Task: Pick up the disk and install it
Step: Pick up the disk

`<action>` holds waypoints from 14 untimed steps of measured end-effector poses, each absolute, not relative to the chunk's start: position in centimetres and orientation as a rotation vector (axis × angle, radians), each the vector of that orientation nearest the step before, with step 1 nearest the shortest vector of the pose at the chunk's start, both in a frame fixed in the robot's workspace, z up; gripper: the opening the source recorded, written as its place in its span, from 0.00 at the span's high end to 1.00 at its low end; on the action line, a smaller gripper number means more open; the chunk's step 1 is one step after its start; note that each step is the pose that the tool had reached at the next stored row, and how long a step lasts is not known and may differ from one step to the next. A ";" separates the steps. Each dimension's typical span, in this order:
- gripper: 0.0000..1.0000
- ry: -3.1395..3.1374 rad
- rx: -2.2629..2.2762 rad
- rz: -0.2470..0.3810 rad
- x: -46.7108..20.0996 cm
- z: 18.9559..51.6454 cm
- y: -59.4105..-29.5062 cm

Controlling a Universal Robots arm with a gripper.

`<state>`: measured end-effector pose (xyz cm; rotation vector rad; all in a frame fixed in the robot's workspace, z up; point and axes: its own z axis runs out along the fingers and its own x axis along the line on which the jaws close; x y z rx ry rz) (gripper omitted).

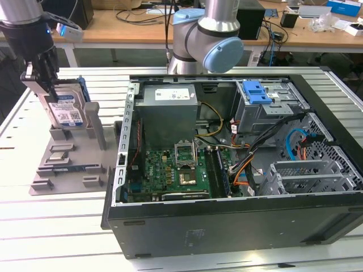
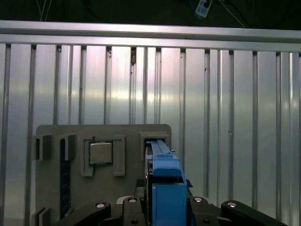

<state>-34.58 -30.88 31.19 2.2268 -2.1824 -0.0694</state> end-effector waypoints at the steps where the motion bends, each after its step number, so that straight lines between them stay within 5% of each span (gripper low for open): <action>1: 0.63 -2.182 2.227 -0.069 -34.6 31.4 -30.9; 14: 0.63 -2.183 2.227 -0.069 -34.6 33.6 -30.6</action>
